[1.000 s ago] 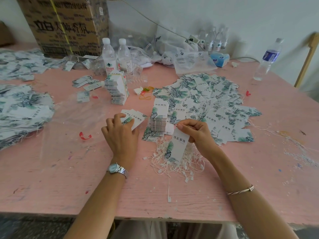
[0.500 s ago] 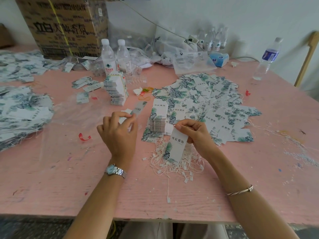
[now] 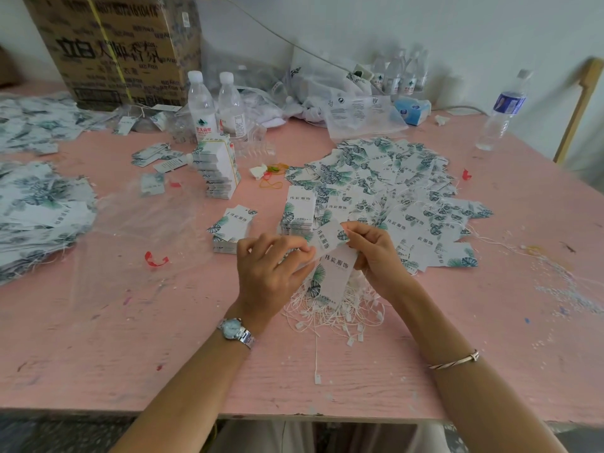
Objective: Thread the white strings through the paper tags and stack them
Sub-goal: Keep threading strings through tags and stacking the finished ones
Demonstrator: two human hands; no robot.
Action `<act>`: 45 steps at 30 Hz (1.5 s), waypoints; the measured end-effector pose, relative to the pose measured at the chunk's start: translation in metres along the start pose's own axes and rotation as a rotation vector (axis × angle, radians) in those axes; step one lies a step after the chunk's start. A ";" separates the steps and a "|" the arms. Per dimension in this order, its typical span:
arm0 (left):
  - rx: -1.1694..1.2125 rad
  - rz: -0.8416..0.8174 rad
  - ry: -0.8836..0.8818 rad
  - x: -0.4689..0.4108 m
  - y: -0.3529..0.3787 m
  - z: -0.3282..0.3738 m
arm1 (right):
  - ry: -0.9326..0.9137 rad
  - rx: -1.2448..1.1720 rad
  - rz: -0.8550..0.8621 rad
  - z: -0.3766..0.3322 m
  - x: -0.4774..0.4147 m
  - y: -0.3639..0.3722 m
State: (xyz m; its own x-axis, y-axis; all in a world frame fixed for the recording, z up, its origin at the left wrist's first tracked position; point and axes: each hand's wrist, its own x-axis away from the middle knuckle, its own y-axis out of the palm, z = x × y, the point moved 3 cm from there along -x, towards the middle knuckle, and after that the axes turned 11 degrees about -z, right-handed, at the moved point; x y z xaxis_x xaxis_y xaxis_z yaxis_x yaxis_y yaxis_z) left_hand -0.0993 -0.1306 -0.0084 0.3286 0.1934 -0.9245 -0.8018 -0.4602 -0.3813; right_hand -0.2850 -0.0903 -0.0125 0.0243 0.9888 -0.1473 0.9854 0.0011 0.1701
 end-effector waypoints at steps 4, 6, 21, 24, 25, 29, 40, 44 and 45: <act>0.006 -0.003 0.019 -0.001 0.000 0.003 | 0.018 -0.050 0.001 0.001 -0.001 -0.001; 0.011 -0.003 0.030 -0.002 0.001 0.004 | 0.021 -0.062 -0.011 0.001 -0.001 -0.002; 0.106 -0.164 0.132 0.001 0.010 0.008 | 0.014 -0.029 -0.037 -0.001 0.000 0.004; 0.159 -0.232 0.116 0.001 0.011 0.009 | 0.024 -0.036 -0.005 -0.001 0.000 0.002; 0.195 -0.258 0.112 0.001 0.012 0.010 | 0.027 -0.041 0.003 -0.002 0.000 0.001; 0.371 -0.268 0.023 0.001 0.014 0.012 | 0.045 -0.020 -0.013 -0.003 0.001 0.000; 0.552 -0.196 -0.170 0.006 0.023 0.002 | 0.075 0.108 -0.154 -0.003 0.003 0.010; 0.562 -0.237 -0.225 0.005 0.024 0.003 | 0.078 0.110 -0.148 -0.002 0.002 0.008; 0.566 -0.248 -0.247 0.005 0.025 0.004 | 0.078 0.069 -0.134 -0.001 0.001 0.008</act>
State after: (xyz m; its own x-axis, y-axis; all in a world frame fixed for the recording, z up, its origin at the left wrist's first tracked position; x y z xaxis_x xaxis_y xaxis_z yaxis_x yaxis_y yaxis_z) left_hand -0.1192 -0.1379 -0.0227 0.4666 0.4591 -0.7560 -0.8779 0.1363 -0.4590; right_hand -0.2778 -0.0891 -0.0106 -0.1181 0.9891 -0.0878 0.9883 0.1257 0.0864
